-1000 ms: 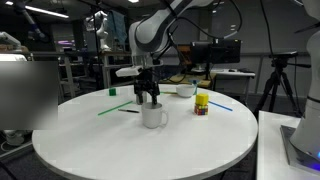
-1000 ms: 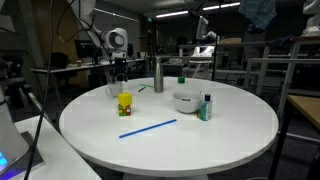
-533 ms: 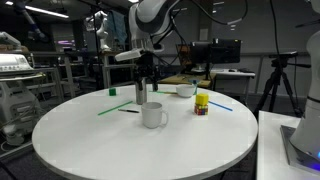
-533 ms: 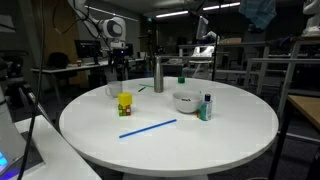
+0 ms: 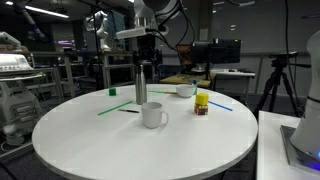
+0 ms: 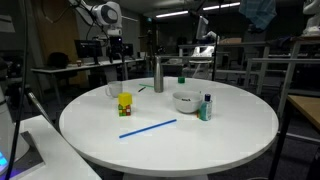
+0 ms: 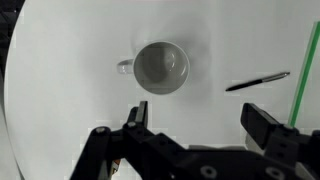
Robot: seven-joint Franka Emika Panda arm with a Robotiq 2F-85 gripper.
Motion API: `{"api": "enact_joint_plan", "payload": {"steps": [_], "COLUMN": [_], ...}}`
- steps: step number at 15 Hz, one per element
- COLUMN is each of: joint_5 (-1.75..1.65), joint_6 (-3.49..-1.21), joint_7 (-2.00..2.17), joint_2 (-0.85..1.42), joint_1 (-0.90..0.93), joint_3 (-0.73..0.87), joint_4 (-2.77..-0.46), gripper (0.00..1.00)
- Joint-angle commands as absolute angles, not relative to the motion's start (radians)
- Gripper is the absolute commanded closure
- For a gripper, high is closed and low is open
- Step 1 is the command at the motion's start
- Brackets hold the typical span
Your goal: Move the mug forward
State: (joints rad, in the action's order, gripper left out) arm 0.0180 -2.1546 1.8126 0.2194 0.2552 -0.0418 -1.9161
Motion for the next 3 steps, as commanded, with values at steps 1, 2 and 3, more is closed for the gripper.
{"api": "enact_joint_plan", "payload": {"steps": [1, 2, 3], "joint_5": [0.013, 0.013, 0.013], "joint_6": [-2.153, -2.153, -2.153], "joint_7": [1.816, 1.816, 1.816], "joint_2": [0.219, 0.219, 0.219], "joint_1": [0.236, 0.236, 0.236], "joint_3": [-0.062, -0.062, -0.062], "joint_4": [-1.917, -1.919, -1.920], "gripper": [0.00, 0.00, 0.00]}}
